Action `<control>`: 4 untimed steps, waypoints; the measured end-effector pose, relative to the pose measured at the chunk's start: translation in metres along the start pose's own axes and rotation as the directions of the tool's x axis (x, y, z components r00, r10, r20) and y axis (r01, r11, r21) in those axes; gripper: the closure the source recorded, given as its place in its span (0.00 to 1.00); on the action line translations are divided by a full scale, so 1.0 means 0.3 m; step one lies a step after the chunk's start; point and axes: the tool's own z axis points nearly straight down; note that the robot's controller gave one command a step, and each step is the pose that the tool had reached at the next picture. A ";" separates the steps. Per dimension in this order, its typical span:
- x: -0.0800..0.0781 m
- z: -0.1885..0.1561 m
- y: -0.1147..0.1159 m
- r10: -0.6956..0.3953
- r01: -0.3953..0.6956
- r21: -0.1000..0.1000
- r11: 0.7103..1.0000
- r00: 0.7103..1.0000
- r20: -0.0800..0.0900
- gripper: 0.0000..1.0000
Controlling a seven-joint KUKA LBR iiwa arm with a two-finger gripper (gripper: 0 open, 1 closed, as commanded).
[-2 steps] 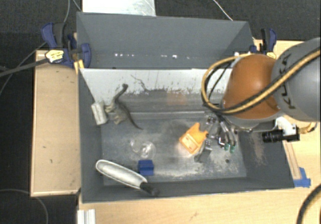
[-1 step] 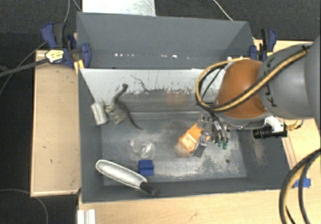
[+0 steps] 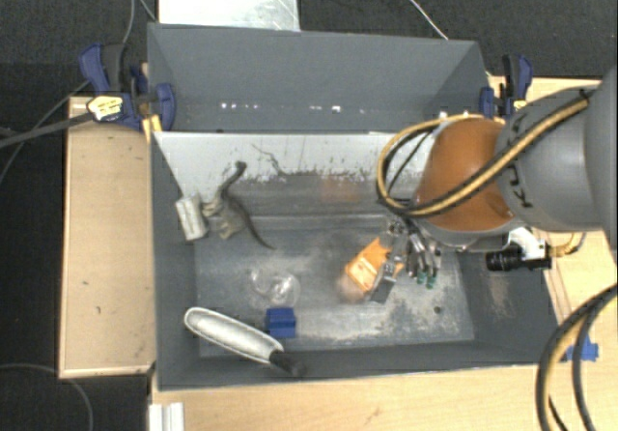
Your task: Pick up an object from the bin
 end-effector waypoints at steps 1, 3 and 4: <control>-0.006 0.007 0.001 0.013 -0.013 -0.004 1.000 1.000 0.009 0.00; 0.030 0.000 -0.007 0.066 -0.065 -0.022 0.998 0.997 0.041 1.00; 0.029 -0.001 0.006 0.062 -0.060 -0.030 0.998 0.996 0.059 1.00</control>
Offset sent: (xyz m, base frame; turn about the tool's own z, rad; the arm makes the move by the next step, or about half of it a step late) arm -0.0223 -0.0019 -0.0114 0.0643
